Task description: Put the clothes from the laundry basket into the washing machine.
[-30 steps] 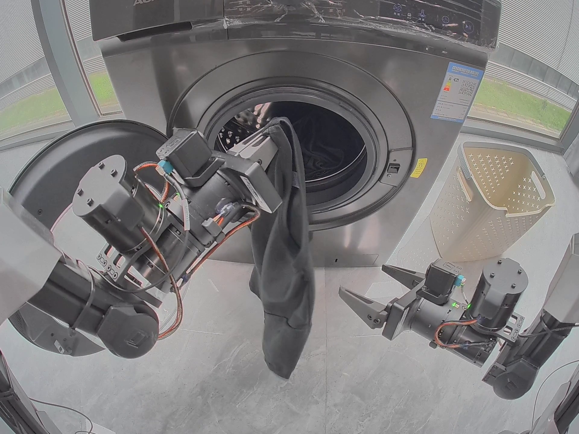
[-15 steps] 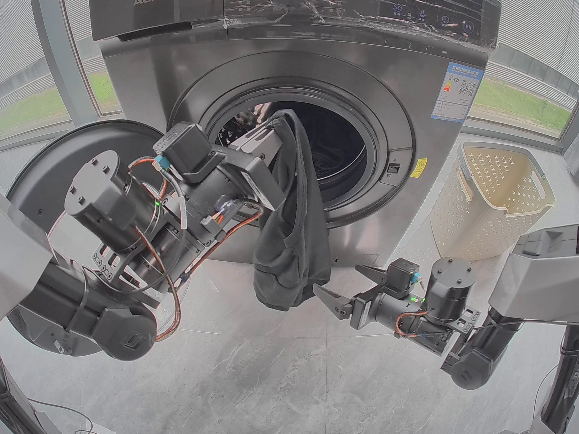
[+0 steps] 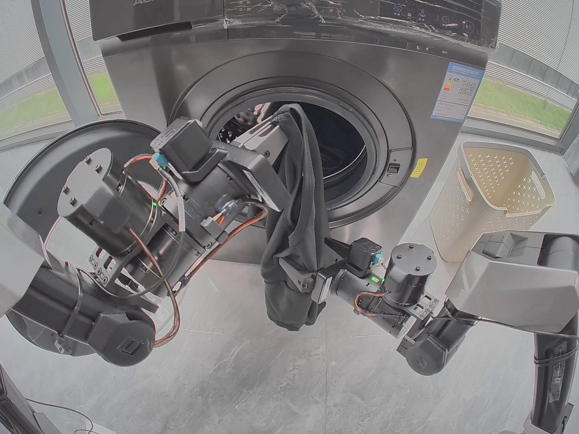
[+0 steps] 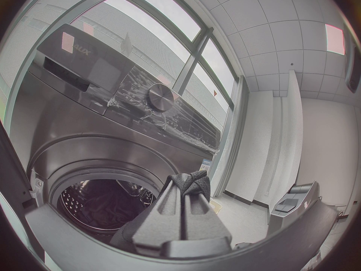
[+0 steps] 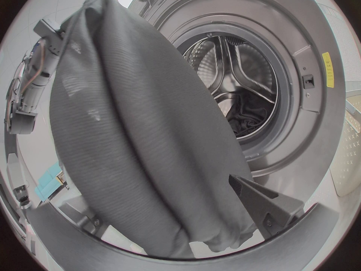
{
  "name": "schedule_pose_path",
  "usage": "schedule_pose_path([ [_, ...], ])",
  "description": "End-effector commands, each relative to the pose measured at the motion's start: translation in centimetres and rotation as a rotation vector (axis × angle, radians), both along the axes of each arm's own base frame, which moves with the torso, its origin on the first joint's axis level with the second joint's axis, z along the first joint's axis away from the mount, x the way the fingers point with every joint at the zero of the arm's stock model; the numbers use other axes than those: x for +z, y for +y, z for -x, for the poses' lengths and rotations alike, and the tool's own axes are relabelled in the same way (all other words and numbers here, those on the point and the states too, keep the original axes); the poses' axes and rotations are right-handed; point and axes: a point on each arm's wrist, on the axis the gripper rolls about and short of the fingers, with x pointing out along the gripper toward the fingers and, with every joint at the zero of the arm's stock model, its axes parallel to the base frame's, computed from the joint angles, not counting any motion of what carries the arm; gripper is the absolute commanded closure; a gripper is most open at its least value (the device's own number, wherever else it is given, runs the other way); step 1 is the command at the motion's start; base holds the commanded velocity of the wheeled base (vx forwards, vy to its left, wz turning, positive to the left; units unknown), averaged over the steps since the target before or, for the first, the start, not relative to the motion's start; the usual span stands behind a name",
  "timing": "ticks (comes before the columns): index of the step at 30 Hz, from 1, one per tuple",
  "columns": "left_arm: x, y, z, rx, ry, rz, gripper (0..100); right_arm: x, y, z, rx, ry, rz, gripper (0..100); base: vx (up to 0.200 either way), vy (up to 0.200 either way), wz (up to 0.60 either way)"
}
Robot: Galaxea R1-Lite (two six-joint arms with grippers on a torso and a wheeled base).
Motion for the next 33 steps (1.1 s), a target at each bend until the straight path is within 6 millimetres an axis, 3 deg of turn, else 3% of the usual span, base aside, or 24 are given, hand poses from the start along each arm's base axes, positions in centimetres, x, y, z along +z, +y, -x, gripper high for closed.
schedule_pose_path([
  [1, 0.5, -0.5, 1.1, -0.034, -0.008, 0.009, 100, -1.3, 0.3, -2.5, -0.034, -0.014, -0.009, 0, 0.0, 0.0, 0.0],
  [10, 0.5, -0.7, 1.7, -0.05, -0.01, 0.009, 100, -2.2, 0.9, -5.2, -0.062, -0.067, -0.031, 0, 0.0, 0.0, 0.0],
  [17, 0.4, -0.4, 1.5, -0.039, -0.002, 0.006, 100, -1.5, 1.5, -6.2, -0.077, -0.116, -0.075, 0, 0.0, 0.0, 0.0],
  [18, 0.2, -0.4, 1.4, -0.032, 0.004, 0.004, 100, -1.2, 1.5, -6.1, -0.086, -0.121, -0.08, 100, 0.0, 0.0, 0.0],
  [22, -0.4, 0.9, 0.1, 0.026, 0.023, -0.01, 100, -0.1, 0.9, -5.9, -0.103, -0.13, -0.086, 100, 0.0, 0.0, 0.0],
  [30, -2.5, 3.8, -2.2, 0.14, 0.085, -0.059, 100, 3.5, -3.4, -5.3, -0.178, -0.147, -0.091, 100, 0.0, 0.0, 0.0],
  [33, -4.9, 4.9, -3.2, 0.175, 0.153, -0.114, 100, 5.4, -5.0, -4.4, -0.199, -0.166, -0.101, 100, 0.0, 0.0, 0.0],
])
